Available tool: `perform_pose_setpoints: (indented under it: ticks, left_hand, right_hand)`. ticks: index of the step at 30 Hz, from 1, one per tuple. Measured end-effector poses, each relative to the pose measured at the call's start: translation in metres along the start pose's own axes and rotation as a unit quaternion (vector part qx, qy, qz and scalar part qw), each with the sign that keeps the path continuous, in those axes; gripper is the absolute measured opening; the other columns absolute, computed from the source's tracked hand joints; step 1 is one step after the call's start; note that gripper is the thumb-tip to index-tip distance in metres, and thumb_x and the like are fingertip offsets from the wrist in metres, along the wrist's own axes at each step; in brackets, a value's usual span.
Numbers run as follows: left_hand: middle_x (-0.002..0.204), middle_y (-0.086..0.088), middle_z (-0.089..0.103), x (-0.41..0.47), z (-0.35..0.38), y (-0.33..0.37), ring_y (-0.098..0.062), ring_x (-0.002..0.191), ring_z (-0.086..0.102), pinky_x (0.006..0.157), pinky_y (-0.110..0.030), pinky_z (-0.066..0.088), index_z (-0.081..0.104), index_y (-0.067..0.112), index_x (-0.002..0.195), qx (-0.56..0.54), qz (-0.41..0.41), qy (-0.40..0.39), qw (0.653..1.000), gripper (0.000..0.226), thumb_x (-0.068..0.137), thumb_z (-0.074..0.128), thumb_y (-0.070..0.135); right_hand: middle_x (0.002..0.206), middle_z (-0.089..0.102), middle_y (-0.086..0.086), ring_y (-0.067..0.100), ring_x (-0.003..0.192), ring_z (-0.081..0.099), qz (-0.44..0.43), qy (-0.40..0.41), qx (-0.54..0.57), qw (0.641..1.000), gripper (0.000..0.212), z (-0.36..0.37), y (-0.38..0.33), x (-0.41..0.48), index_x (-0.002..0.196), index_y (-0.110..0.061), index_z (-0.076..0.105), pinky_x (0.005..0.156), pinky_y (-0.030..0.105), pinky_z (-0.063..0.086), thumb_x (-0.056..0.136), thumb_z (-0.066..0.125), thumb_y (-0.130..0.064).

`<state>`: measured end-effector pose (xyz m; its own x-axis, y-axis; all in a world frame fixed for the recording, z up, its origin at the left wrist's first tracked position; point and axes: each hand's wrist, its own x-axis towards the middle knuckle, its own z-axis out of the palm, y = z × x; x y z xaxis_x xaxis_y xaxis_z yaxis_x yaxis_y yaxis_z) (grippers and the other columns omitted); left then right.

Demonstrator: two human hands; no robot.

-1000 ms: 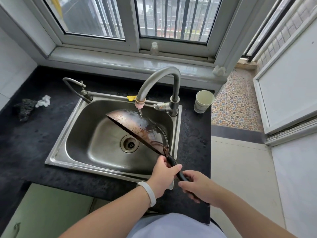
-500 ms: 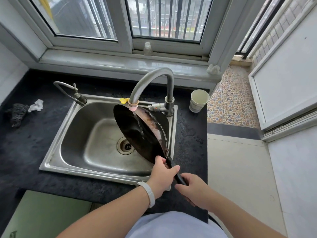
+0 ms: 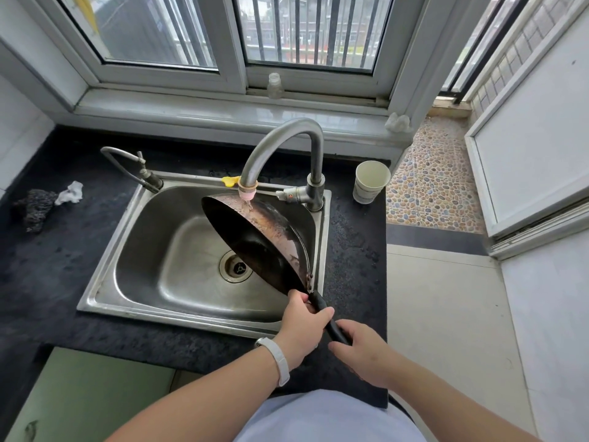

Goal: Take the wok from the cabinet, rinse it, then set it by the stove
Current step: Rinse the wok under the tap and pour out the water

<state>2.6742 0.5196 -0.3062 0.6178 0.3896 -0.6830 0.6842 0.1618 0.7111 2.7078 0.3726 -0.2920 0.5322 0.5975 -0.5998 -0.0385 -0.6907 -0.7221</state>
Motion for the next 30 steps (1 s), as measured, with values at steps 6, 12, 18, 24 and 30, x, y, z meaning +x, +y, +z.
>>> perform_pose_setpoints:
  ticks: [6, 12, 18, 24, 30]
  left_hand:
    - [0.100, -0.013, 0.063, -0.001, 0.000, -0.007, -0.026, 0.094, 0.066, 0.087, -0.050, 0.056, 0.042, 0.018, 0.108, 0.005, 0.005, -0.006, 1.000, 0.042, 0.081, 0.074, 0.015]
    - [0.097, -0.011, 0.061, -0.002, -0.003, -0.009, -0.024, 0.089, 0.065, 0.085, -0.046, 0.058, 0.043, 0.015, 0.109, 0.014, 0.001, 0.000, 1.000, 0.040, 0.084, 0.073, 0.013]
    - [0.089, -0.003, 0.057, -0.005, -0.006, -0.013, -0.014, 0.079, 0.059, 0.070, -0.030, 0.054, 0.042, 0.012, 0.112, 0.033, 0.011, -0.001, 0.999, 0.038, 0.087, 0.071, 0.012]
    - [0.091, -0.002, 0.058, -0.005, -0.006, -0.017, -0.014, 0.081, 0.060, 0.080, -0.037, 0.054, 0.041, 0.019, 0.105, 0.061, 0.026, -0.002, 0.998, 0.035, 0.087, 0.071, 0.014]
    - [0.090, 0.003, 0.060, -0.008, -0.008, -0.017, -0.008, 0.080, 0.060, 0.065, -0.022, 0.046, 0.042, 0.018, 0.106, 0.117, 0.047, -0.012, 0.992, 0.032, 0.088, 0.069, 0.019]
  right_hand:
    - [0.066, 0.054, -0.006, 0.005, 0.049, 0.046, -0.002, 0.005, -0.004, 1.000, 0.013, 0.009, 0.011, 0.003, 0.083, -0.026, 0.055, 0.052, 0.023, 0.042, 0.093, 0.061, -0.020]
    - [0.066, 0.056, -0.008, 0.007, 0.051, 0.048, 0.005, 0.017, 0.017, 1.000, 0.002, 0.021, 0.017, 0.006, 0.092, -0.020, 0.061, 0.053, 0.023, 0.043, 0.093, 0.061, -0.022]
    - [0.072, 0.059, -0.008, 0.007, 0.059, 0.048, 0.001, 0.035, -0.008, 0.999, 0.007, 0.028, 0.022, 0.007, 0.093, -0.022, 0.062, 0.057, 0.022, 0.040, 0.095, 0.060, -0.029]
    - [0.081, 0.065, -0.007, 0.010, 0.067, 0.053, 0.005, 0.041, -0.007, 0.999, 0.011, 0.033, 0.021, 0.004, 0.103, -0.025, 0.063, 0.062, 0.026, 0.042, 0.098, 0.057, -0.032]
    - [0.087, 0.068, -0.005, 0.011, 0.069, 0.057, 0.017, 0.038, -0.014, 0.999, 0.014, 0.039, 0.021, 0.001, 0.112, -0.027, 0.058, 0.062, 0.024, 0.044, 0.100, 0.053, -0.034]
